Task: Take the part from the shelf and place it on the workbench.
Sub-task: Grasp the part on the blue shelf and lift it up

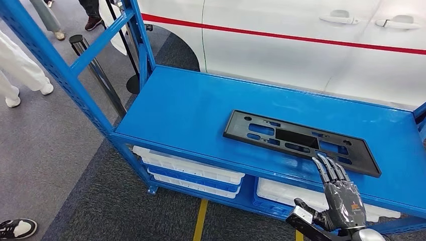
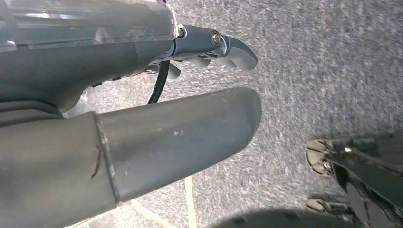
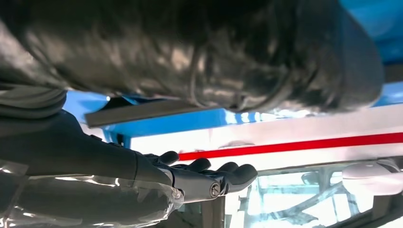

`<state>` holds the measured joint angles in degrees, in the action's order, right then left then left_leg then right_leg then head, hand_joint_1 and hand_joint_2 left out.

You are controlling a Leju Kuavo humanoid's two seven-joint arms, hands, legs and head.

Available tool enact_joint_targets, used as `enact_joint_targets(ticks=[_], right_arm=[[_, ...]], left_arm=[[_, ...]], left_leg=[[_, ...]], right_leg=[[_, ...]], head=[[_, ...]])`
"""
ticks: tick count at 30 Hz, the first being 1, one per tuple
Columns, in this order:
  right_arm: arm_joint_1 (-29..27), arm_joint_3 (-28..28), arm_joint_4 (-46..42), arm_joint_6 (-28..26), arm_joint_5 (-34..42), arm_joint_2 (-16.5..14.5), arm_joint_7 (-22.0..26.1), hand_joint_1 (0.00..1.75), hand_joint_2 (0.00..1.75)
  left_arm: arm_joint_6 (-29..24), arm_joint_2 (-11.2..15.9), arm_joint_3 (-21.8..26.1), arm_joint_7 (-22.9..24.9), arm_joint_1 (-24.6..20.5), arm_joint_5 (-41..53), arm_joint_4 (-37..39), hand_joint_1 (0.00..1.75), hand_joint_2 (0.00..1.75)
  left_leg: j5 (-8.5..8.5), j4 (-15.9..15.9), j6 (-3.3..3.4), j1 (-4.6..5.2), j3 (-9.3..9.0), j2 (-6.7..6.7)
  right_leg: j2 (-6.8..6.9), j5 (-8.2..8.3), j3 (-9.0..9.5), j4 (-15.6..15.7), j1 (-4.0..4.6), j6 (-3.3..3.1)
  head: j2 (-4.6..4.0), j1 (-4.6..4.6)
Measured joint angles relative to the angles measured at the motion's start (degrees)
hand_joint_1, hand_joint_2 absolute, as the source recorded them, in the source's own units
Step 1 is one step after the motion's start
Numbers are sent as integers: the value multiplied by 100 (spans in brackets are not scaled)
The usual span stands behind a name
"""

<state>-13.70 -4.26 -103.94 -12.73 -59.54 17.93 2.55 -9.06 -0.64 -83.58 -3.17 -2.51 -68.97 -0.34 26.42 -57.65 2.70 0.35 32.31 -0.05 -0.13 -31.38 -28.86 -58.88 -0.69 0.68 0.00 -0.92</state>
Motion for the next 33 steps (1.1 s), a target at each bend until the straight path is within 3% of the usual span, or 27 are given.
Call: enact_joint_targets(ticks=[2, 4, 5, 6, 7, 9, 10, 12, 15, 17, 18, 20, 21, 22, 23, 25, 26, 27, 29, 31, 33], right_arm=[[46, -8, 12, 9, -2, -13, 7, 0, 0], [74, -19, 37, 22, -13, -31, 8, 0, 0], [78, -25, 51, 28, -19, -40, 8, 0, 0], [80, -32, 63, 33, -23, -48, 8, 0, 0], [83, -37, 72, 36, -25, -54, 8, 0, 0], [98, -40, 81, 39, -27, -64, 8, 0, 0], [107, -42, 88, 42, -28, -70, 7, 0, 0], [124, -50, 101, 51, -30, -84, 6, 0, 0], [134, -61, 105, 52, -32, -98, 6, 0, 0], [136, -64, 104, 42, -33, -101, 10, 0, 0], [136, -68, 104, 36, -36, -102, 14, 0, 0], [137, -90, 106, 29, -55, -110, 21, 0, 0], [137, -109, 107, 28, -69, -116, 23, 0, 0], [137, -133, 108, 27, -89, -123, 25, 0, 0], [139, -156, 108, 27, -109, -131, 25, 0, 0], [154, -197, 109, 27, -144, -142, 21, 0, 0], [169, -217, 111, 27, -154, -147, 19, 0, 0], [185, -247, 115, 26, -163, -152, 16, 0, 0], [207, -305, 125, 25, -181, -162, 10, 0, 0], [219, -333, 132, 23, -196, -170, 4, 0, 87], [238, -337, 138, 20, -202, -173, 1, 0, 175]], left_arm=[[3, -6, -2, -2, 0, 1, 1, 0, 0], [3, -6, -4, -5, -17, -1, 1, 0, 0], [3, -7, -4, -6, -22, -1, 1, 0, 0], [3, -7, -5, -7, -23, -1, 1, 0, 0], [4, -8, -6, -7, -19, -1, 1, 0, 0], [6, -9, -9, -8, -9, 0, 1, 0, 0], [7, -9, -10, -8, -14, 0, 1, 0, 0], [6, -10, -19, -9, -30, 0, 1, 0, 0], [6, -9, -38, -8, -51, 0, 1, 0, 0], [6, -11, -45, -8, -59, 0, 1, 0, 0], [6, -14, -47, -5, -58, 0, 1, 0, 0], [6, -16, -51, 2, -54, -1, 1, 0, 0], [5, -16, -54, 8, -48, -1, 1, 0, 0], [5, -16, -60, 14, -39, -2, 1, 0, 0], [6, -16, -68, 21, -32, -2, 1, 0, 0], [5, -13, -83, 31, -22, -3, 2, 0, 0], [4, -10, -88, 34, -22, -3, 3, 0, 0], [3, -8, -91, 34, -26, -4, 4, 0, 0], [3, -6, -94, 37, -39, -5, 5, 0, 0], [3, -9, -96, 42, -39, -5, 5, 0, 0], [3, -17, -97, 43, -30, -5, 5, 0, 0]], left_leg=[[-11, 127, 46, -38, -122, -13], [30, 152, 73, -38, -182, -11], [61, 150, 74, -37, -214, -6], [99, 146, 67, -38, -260, -1], [143, 138, 53, -41, -317, 5], [257, 103, 3, -49, -429, 16], [316, 68, -34, -40, -452, 21], [390, 22, -98, -20, -435, 31], [453, -2, -161, -16, -446, 27], [624, -314, -221, -31, -345, 22], [773, -653, -251, -42, -177, 20], [1066, -1484, -289, -55, 324, 20], [1113, -1789, -293, -58, 545, 20], [1022, -1872, -285, -58, 667, 20], [809, -1723, -265, -56, 677, 21], [247, -955, -189, -40, 445, 22], [66, -595, -150, -20, 315, 22], [-21, -347, -118, -2, 219, 23], [1, -199, -81, 25, 159, 28], [0, -106, -39, -3, 101, 32], [-16, 8, 17, -40, 7, 26]], right_leg=[[4, -223, -205, -446, 0, 25], [-1, -491, -670, -1204, -13, 54], [-1, -519, -868, -1471, -23, 71], [1, -428, -984, -1555, -35, 89], [5, -216, -978, -1406, -48, 102], [14, 298, -735, -696, -74, 114], [16, 444, -615, -387, -72, 111], [8, 456, -527, -152, -63, 65], [-12, 399, -504, -114, -64, -30], [2, 364, -424, -77, -80, -99], [12, 344, -386, -66, -81, -126], [21, 300, -341, -63, -71, -150], [18, 276, -316, -63, -64, -154], [10, 248, -281, -63, -57, -155], [1, 217, -236, -63, -51, -154], [-12, 149, -138, -58, -45, -141], [-17, 118, -107, -55, -36, -123], [-20, 99, -95, -48, -32, -98], [-23, 82, -90, -12, -26, -37], [-13, 63, -50, 17, -14, 24], [-1, -99, -141, -239, -2, 58]], head=[[0, -10], [0, -15], [0, -15], [0, -14], [0, -14], [0, -14], [0, -18], [0, -20], [0, -16], [0, -6], [0, 0], [0, 5], [0, 6], [0, 5], [0, 7], [0, 3], [0, 1], [0, -1], [0, -1], [0, -3], [0, -8]])
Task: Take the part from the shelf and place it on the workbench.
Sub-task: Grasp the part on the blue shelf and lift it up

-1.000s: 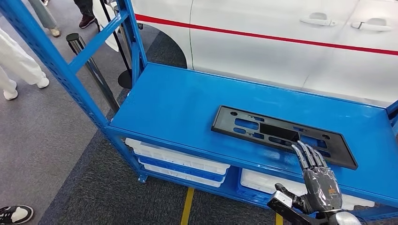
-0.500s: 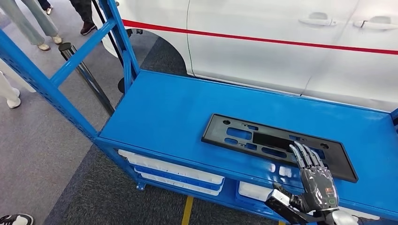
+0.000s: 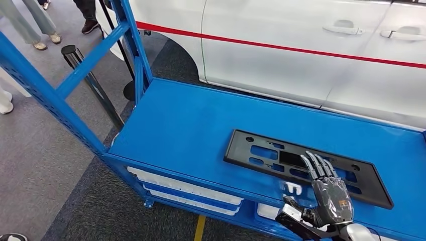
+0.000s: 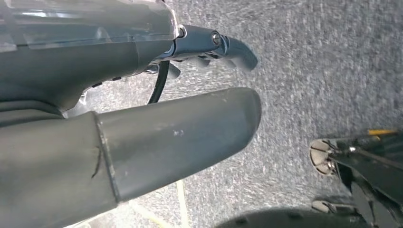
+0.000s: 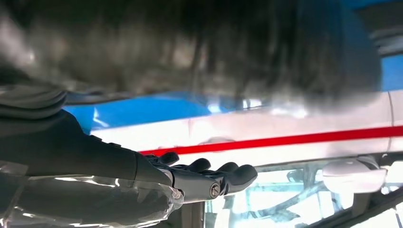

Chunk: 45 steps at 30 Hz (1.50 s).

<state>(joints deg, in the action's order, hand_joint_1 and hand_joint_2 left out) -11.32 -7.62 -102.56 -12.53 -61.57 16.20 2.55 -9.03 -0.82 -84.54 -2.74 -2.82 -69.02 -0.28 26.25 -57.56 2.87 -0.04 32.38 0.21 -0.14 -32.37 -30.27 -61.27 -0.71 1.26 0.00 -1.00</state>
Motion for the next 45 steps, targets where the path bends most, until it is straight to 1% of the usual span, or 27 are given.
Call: enact_joint_targets(ticks=[1, 2, 3, 4, 5, 6, 7, 8, 9, 10, 12, 14, 17, 21, 23, 26, 28, 33, 43, 44, 45], right_arm=[[7, -2, 8, -1, -1, -1, -4, 0, 175], [11, -7, 19, 1, -3, -1, -10, 0, 175], [13, -17, 33, 7, -8, -2, -19, 0, 175], [13, -36, 51, 20, -15, -2, -34, 0, 175], [13, -59, 68, 39, -24, -3, -50, 0, 175], [14, -83, 84, 62, -34, -3, -70, 0, 175], [14, -105, 96, 83, -43, -4, -94, 0, 175], [16, -122, 109, 99, -50, -4, -118, 0, 175], [19, -142, 121, 107, -56, -6, -143, 0, 175], [21, -168, 135, 110, -72, -6, -164, 0, 175], [28, -245, 171, 114, -134, -8, -200, 0, 175], [41, -337, 212, 125, -215, -10, -236, 0, 175], [92, -450, 292, 160, -304, -13, -282, 0, 175], [195, -570, 436, 188, -365, -17, -319, 0, 175], [237, -605, 505, 189, -378, -22, -344, 0, 175], [323, -651, 603, 181, -511, -46, -435, 0, 175], [403, -676, 682, 173, -609, -75, -488, 0, 175], [564, -697, 887, 97, -707, -156, -522, 0, 175], [1010, -664, 1471, -304, -964, -428, -683, 0, 175], [1063, -644, 1545, -351, -1035, -449, -735, 6, 175], [1116, -613, 1630, -415, -1140, -470, -804, 40, 175]], left_arm=[[0, -4, -1, -2, 1, -1, 0, 0, 0], [0, -6, -1, -9, -3, -1, 0, 0, 0], [-1, -6, -2, -20, -8, -1, 0, 0, 0], [-5, -6, -3, -32, -10, -1, 0, 0, 0], [-10, -6, -3, -43, -10, -2, 0, 0, 0], [-14, -6, -4, -50, -9, -5, 0, 0, 0], [-17, -6, -4, -60, -7, -11, 0, 0, 0], [-17, -7, -4, -76, -3, -21, 0, 0, 0], [-14, -7, -4, -97, -5, -30, 0, 0, 0], [-9, -7, -4, -121, -8, -37, 0, 0, 0], [4, -5, -4, -160, -14, -52, 0, 0, 0], [19, -4, -4, -199, -14, -67, 0, 0, 0], [54, -6, -4, -270, -16, -100, 0, 0, 0], [107, -1, -4, -336, -15, -123, 1, 0, 0], [123, 3, -4, -351, -13, -133, 2, 0, 0], [175, 3, -4, -403, -11, -155, 1, 0, 0], [209, 3, -4, -435, -13, -168, 1, 0, 0], [223, 3, -4, -473, -12, -179, 2, 0, 0], [293, 3, -21, -550, -14, -171, 2, 0, 0], [297, 3, -29, -552, -14, -164, 1, 0, 0], [300, 3, -37, -555, -15, -157, 1, 0, 0]], left_leg=[[3, 28, 26, -2, -36, -4], [15, 36, 45, 4, -57, -6], [32, 35, 55, 12, -73, -4], [52, 30, 61, 21, -93, -2], [76, 22, 59, 26, -118, 2], [104, 11, 53, 28, -148, 7], [141, -6, 42, 28, -184, 12], [180, -22, 25, 30, -208, 16], [219, -48, -2, 37, -224, 20], [257, -73, -18, 47, -230, 22], [293, -95, -4, 68, -228, 24], [294, -75, 29, 72, -241, 22], [290, -41, 16, 70, -261, 21], [283, -18, 0, 67, -269, 21], [281, -13, -22, 66, -270, 21], [281, -9, -81, 62, -270, 21], [281, -8, -95, 61, -273, 20], [282, -11, -96, 62, -284, 18], [282, -20, -95, 68, -287, 16], [282, -21, -95, 69, -287, 16], [282, -23, -95, 69, -287, 16]], right_leg=[[4, -152, -160, -310, -6, 6], [5, -314, -374, -686, -7, 14], [5, -428, -597, -1043, -9, 25], [5, -452, -771, -1282, -11, 32], [5, -355, -847, -1315, -12, 35], [7, -165, -820, -1148, -12, 33], [9, 101, -687, -783, -13, 24], [12, 302, -531, -405, -11, 8], [13, 438, -400, -93, 0, -11], [9, 508, -309, 115, 3, -28], [-9, 505, -273, 190, 18, -47], [-23, 500, -266, 189, 23, -61], [-24, 483, -265, 188, 30, -89], [-22, 476, -264, 187, 34, -107], [-20, 474, -264, 185, 35, -114], [-20, 474, -263, 181, 36, -117], [-20, 474, -259, 181, 35, -117], [-19, 476, -244, 182, 27, -116], [-20, 487, -232, 192, 9, -99], [-20, 487, -231, 193, 9, -98], [-20, 488, -230, 193, 8, -97]], head=[[0, -2], [0, -3], [0, -2], [0, -2], [0, -2], [0, -2], [0, -2], [0, -2], [0, -3], [0, -2], [0, 2], [0, 5], [0, 6], [0, 6], [0, 6], [0, 5], [0, 4], [0, 4], [0, 4], [0, 4], [0, 4]])
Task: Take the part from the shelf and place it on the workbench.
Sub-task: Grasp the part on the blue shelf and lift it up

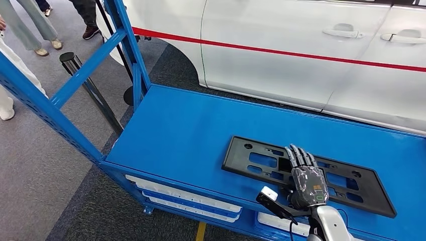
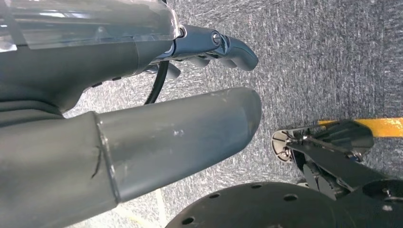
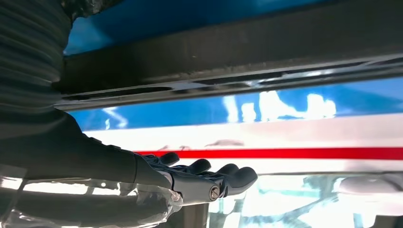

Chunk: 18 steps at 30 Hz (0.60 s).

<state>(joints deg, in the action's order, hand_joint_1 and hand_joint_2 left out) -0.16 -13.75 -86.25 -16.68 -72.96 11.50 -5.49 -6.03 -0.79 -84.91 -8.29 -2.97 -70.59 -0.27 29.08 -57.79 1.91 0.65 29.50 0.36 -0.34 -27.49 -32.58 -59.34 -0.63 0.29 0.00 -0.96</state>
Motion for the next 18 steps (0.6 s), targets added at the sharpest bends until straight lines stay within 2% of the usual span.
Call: enact_joint_targets(ticks=[2, 3, 4, 9, 18], right_arm=[[80, 85, 175, -142, -260, -31, -152, 127, 175], [107, 142, 277, -217, -407, -46, -225, 165, 175], [124, 200, 379, -294, -543, -62, -284, 175, 175], [203, 463, 643, -478, -920, -111, -405, 175, 175], [222, 605, 724, -412, -959, -124, -410, 175, 175]], left_arm=[[3, 0, -9, -9, 0, 21, -1, 0, 0], [3, 0, -13, -19, 0, 28, -1, 0, 0], [1, 0, -18, -53, 1, 33, -1, 0, 0], [-38, 0, -44, -541, -66, 0, -1, 0, 0], [-60, 0, -46, -590, -131, -16, -1, 0, 0]], left_leg=[[0, -5, 0, 0, -4, 0], [0, -7, 0, 0, -6, 1], [0, -8, 0, 0, -8, 2], [0, -11, 1, 1, 1, 2], [1, -18, 1, 4, 1, 2]], right_leg=[[1, 0, 2, 1, 0, 0], [1, 0, 3, 1, 0, 1], [2, 0, 5, 1, 0, 1], [3, 2, 9, 2, -1, 4], [2, 5, 1, 2, -5, 9]], head=[[0, 0], [0, 0], [0, 0], [0, 1], [0, 0]])
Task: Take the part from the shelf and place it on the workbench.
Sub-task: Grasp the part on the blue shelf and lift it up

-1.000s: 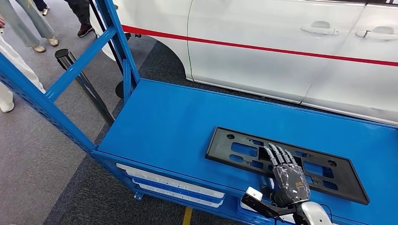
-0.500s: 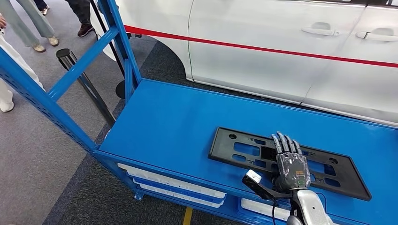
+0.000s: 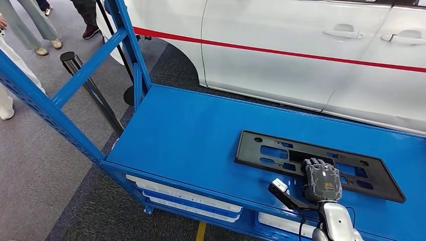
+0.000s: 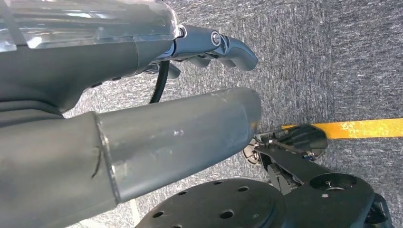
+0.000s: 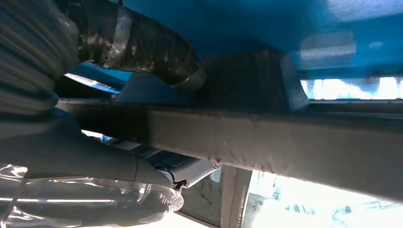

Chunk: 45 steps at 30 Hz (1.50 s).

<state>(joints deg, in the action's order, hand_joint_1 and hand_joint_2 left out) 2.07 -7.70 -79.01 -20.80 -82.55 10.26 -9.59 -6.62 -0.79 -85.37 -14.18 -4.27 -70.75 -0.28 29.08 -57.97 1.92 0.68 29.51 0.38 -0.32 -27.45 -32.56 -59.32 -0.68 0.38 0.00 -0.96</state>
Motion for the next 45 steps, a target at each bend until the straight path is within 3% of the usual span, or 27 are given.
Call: enact_joint_targets(ticks=[6, 12, 16, 33, 40, 43, 45], right_arm=[[20, 33, 14, 17, -8, -5, -1, 175, 175], [-143, 73, 24, 6, 90, -19, 85, 175, 175], [-265, 96, 31, -63, 120, -39, 120, 175, 175], [-300, 114, 22, -34, 114, -49, 166, 175, 175], [-635, 66, -542, -329, 403, 49, 712, 175, 175], [-849, -1, -1144, -373, 521, 141, 903, 175, 175], [-954, -26, -1499, -410, 514, 222, 969, 175, 175]], left_arm=[[2, 0, 0, 23, -3, 0, 0, 0, 0], [94, 0, -2, 498, 68, -6, 0, 0, 0], [89, 0, -4, 527, 104, -7, 1, 0, 175], [83, 2, -13, 776, 102, -42, 2, 0, 175], [29, 13, -13, 939, 104, -60, 2, 0, 175], [17, 41, -15, 970, 104, -61, 9, 0, 175], [14, 51, -24, 987, 101, -61, 13, 0, 175]], left_leg=[[1, 1, 0, 0, 3, 0], [3, 1, 2, 0, -1, 1], [4, 2, 3, 0, 2, 1], [4, -1, 3, 0, -6, 0], [4, -2, 3, 0, 10, 2], [2, -23, 66, 37, 21, 3], [-104, 99, 145, 24, -26, -7]], right_leg=[[0, -1, -3, 0, 1, 0], [0, -2, 0, 3, 2, 1], [0, -3, 1, 4, 1, 2], [0, -2, 11, 6, 1, 2], [2, -2, 3, 6, 0, 2], [1, 35, -4, 49, -31, 59], [1, 52, 12, 88, -28, 108]], head=[[0, 1], [0, 1], [0, 1], [0, 0], [0, 1], [0, 2], [0, 1]])
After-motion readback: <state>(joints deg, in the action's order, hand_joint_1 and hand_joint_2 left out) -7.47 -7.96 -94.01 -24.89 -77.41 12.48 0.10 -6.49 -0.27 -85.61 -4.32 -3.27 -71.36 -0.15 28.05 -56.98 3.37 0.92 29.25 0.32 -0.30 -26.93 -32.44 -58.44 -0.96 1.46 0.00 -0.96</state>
